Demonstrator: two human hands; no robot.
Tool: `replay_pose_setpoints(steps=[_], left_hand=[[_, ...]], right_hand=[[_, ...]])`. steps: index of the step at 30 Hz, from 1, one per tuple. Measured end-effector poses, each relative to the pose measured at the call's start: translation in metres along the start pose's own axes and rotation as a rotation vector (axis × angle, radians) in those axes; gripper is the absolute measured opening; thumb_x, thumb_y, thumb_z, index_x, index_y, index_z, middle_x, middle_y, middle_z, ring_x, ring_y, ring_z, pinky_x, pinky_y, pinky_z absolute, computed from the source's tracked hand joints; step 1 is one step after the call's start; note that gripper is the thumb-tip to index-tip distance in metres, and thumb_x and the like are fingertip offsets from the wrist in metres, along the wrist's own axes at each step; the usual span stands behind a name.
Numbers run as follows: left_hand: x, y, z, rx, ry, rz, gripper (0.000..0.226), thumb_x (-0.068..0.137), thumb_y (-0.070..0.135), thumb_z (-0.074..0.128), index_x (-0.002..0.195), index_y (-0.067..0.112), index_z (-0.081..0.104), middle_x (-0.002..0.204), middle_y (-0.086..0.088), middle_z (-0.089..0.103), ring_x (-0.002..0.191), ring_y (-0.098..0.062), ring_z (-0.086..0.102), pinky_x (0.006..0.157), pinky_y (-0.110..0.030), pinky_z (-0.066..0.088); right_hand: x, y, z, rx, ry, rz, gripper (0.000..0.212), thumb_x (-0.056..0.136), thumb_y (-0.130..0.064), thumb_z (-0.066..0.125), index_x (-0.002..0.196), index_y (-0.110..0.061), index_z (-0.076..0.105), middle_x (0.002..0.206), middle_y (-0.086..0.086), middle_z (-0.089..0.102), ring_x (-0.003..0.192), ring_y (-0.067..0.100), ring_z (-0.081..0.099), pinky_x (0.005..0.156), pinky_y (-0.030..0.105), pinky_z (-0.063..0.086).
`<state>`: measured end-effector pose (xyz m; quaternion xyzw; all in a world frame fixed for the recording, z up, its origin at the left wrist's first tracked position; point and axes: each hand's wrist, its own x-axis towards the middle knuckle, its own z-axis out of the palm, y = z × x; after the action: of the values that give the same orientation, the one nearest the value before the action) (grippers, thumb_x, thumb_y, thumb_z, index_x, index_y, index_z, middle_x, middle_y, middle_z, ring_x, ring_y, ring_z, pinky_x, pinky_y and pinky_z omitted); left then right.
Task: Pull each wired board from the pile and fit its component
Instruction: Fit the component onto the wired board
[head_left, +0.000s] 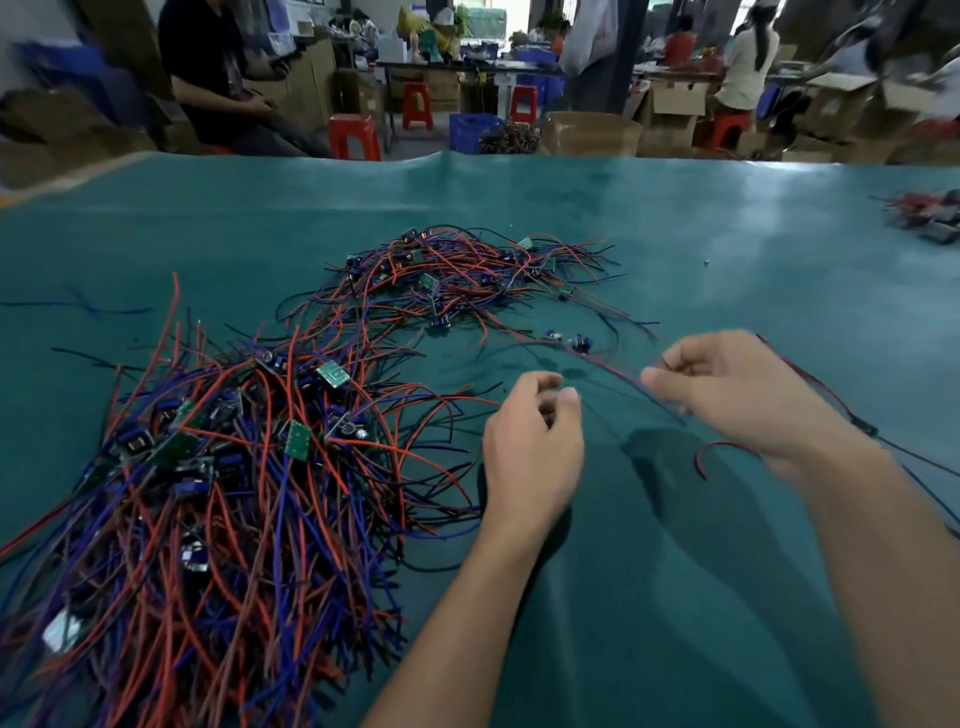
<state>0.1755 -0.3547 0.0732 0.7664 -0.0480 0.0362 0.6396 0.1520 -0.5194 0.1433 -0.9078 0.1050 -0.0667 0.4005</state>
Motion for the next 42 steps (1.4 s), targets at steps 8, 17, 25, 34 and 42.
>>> replay_pose_setpoints(steps=[8, 17, 25, 34, 42], left_hand=[[-0.001, -0.002, 0.0, 0.05, 0.005, 0.006, 0.017, 0.084, 0.036, 0.064, 0.092, 0.021, 0.067, 0.081, 0.009, 0.076, 0.08, -0.013, 0.071, 0.082, -0.041, 0.057], [-0.001, -0.003, 0.0, 0.137, -0.08, 0.069, 0.02, 0.084, 0.018, 0.075, 0.103, 0.023, 0.072, 0.077, 0.007, 0.076, 0.079, -0.016, 0.071, 0.084, -0.041, 0.056], [-0.002, -0.005, 0.002, 0.109, -0.095, 0.06, 0.032, 0.085, 0.007, 0.066, 0.108, 0.027, 0.074, 0.088, 0.01, 0.078, 0.082, -0.012, 0.073, 0.087, -0.039, 0.058], [-0.003, -0.006, 0.001, 0.063, -0.097, 0.136, 0.038, 0.081, 0.001, 0.066, 0.105, 0.03, 0.072, 0.092, 0.016, 0.077, 0.083, -0.006, 0.072, 0.086, -0.037, 0.059], [0.0, -0.01, 0.002, -0.119, -0.017, 0.085, 0.042, 0.086, -0.006, 0.065, 0.102, 0.032, 0.068, 0.092, 0.015, 0.076, 0.074, -0.001, 0.068, 0.073, -0.016, 0.05]], right_hand=[[-0.042, 0.001, 0.017, 0.263, -0.506, -0.024, 0.011, 0.086, -0.007, 0.077, 0.076, -0.01, 0.072, 0.065, 0.005, 0.067, 0.055, 0.011, 0.053, 0.048, 0.014, 0.039], [-0.012, 0.024, 0.061, 0.25, 0.135, -0.038, 0.019, 0.09, -0.016, 0.072, 0.1, -0.031, 0.065, 0.099, -0.009, 0.076, 0.087, 0.012, 0.071, 0.083, 0.035, 0.056], [-0.001, 0.031, 0.063, 0.639, 0.275, 0.099, 0.016, 0.091, -0.003, 0.071, 0.094, -0.019, 0.072, 0.095, 0.005, 0.078, 0.086, 0.018, 0.075, 0.088, 0.034, 0.059], [-0.004, 0.021, 0.066, 0.635, 0.18, 0.081, 0.008, 0.088, -0.007, 0.075, 0.095, -0.012, 0.075, 0.084, 0.008, 0.078, 0.071, 0.015, 0.07, 0.059, 0.026, 0.055], [-0.007, 0.033, 0.052, 0.025, 0.53, 0.062, 0.019, 0.086, -0.017, 0.074, 0.103, -0.023, 0.075, 0.104, -0.006, 0.073, 0.098, 0.02, 0.066, 0.095, 0.037, 0.051]])
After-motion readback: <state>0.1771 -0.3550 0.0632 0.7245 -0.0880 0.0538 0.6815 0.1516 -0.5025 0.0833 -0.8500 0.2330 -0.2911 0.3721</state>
